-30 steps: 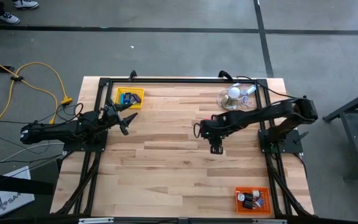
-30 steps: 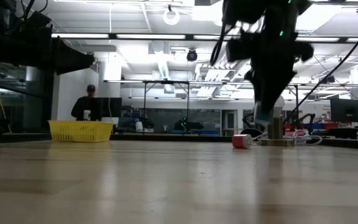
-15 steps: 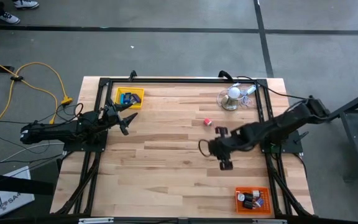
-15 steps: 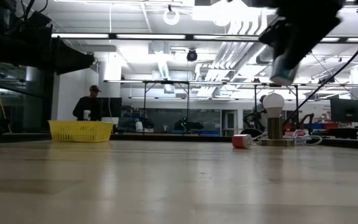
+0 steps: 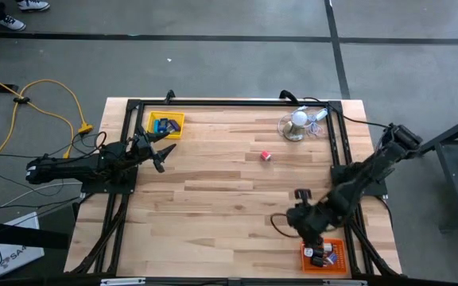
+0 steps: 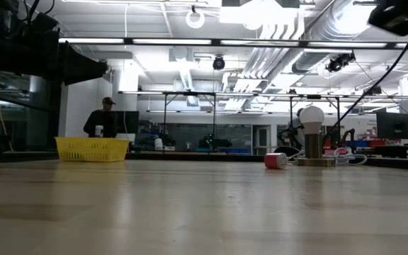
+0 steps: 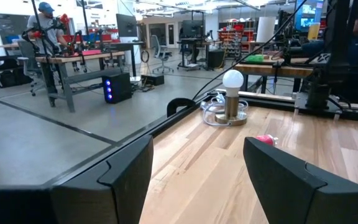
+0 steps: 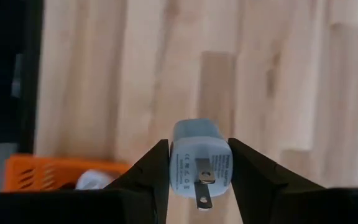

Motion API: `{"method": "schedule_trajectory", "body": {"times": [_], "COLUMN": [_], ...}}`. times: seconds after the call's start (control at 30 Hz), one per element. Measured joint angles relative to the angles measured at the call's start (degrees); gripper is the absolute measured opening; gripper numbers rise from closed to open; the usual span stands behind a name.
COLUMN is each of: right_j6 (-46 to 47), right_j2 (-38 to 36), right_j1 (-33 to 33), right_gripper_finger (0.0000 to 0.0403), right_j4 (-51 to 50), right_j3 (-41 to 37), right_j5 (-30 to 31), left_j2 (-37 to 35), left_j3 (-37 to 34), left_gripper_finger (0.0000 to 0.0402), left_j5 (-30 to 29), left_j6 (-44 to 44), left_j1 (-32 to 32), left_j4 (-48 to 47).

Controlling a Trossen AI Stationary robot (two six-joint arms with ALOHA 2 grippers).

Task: Pick & Place Office items
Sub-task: Put the blue charger adapter into the orange bin

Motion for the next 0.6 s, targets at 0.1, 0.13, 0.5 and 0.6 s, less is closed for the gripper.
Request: {"method": "schedule_trajectory", "body": {"times": [0.1, 0.13, 0.5, 0.6], "right_j6": [4.8, 6.4, 24.4, 28.9], "right_j2": [0.0, 0.0, 0.0, 0.0], "right_j1": [4.0, 5.4, 19.5, 22.5], "right_gripper_finger": [0.0123, 0.0123, 0.0123, 0.0123], "right_j4": [-0.8, -0.9, -1.8, -1.8], "right_j3": [0.0, 0.0, 0.0, 0.0], "right_j5": [0.0, 0.0, -0.2, -0.2], "left_j2": [0.0, 0.0, 0.0, 0.0], "left_j3": [0.0, 0.0, 0.0, 0.0], "left_gripper_finger": [0.0243, 0.0243, 0.0243, 0.0243], "left_j5": [0.0, 0.0, 0.0, 0.0], "left_j6": [0.0, 0.0, 0.0, 0.0], "left_j1": [0.0, 0.0, 0.0, 0.0], "left_j4": [0.0, 0.0, 0.0, 0.0]}}
